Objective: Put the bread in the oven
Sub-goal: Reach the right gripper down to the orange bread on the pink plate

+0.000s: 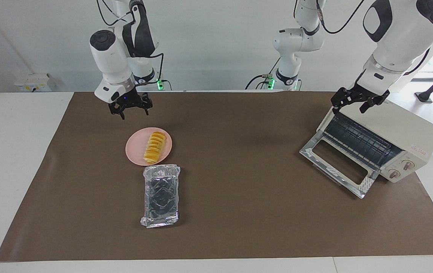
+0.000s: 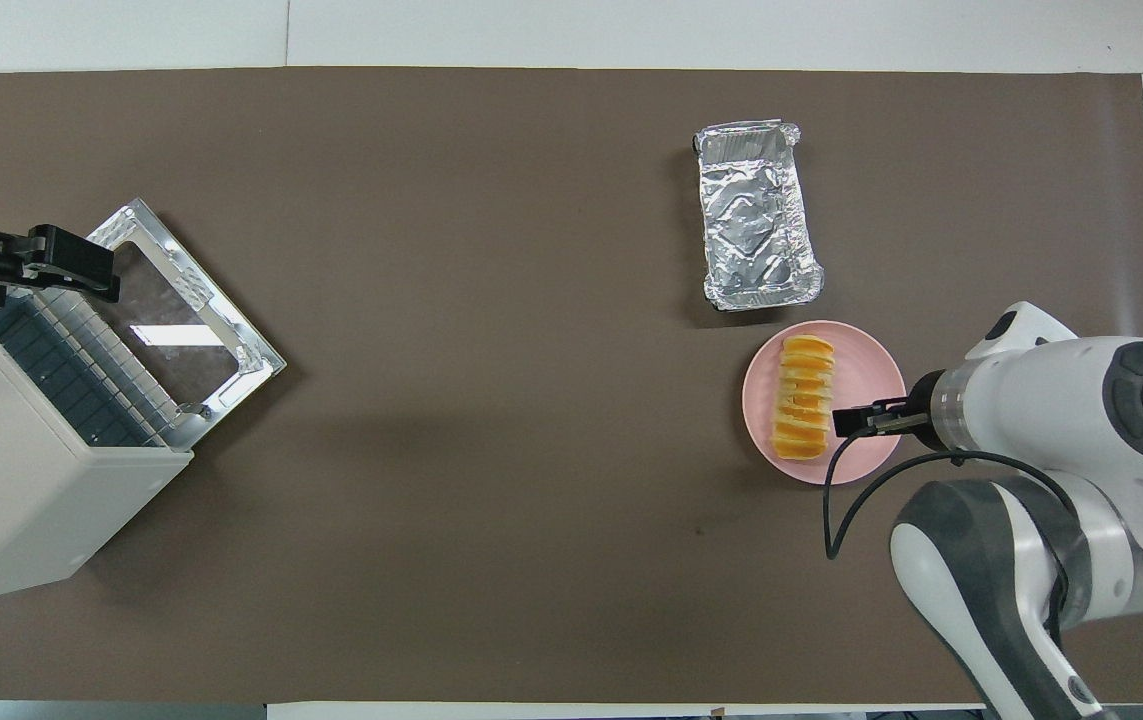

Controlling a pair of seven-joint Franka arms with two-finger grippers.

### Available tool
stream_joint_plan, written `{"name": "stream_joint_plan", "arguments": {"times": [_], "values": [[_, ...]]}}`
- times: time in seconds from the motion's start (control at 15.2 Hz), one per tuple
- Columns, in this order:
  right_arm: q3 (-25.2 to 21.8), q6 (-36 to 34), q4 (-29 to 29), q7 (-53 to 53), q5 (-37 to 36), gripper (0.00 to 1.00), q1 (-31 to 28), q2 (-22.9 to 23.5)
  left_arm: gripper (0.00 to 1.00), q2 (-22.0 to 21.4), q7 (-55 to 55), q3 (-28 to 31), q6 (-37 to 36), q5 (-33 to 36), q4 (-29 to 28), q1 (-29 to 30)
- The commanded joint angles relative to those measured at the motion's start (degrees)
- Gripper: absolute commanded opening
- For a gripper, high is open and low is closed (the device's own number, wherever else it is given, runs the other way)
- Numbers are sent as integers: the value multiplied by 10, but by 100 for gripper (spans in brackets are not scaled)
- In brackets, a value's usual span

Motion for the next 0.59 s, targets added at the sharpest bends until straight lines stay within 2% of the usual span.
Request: {"name": "stream_joint_plan", "arguments": {"times": [0.0, 0.53], "values": [[2, 50, 13, 45, -10, 100, -2, 43, 100, -17, 0, 2, 7, -4, -19, 0], [3, 106, 19, 127, -13, 100, 34, 85, 100, -17, 0, 2, 7, -5, -19, 0]]}}
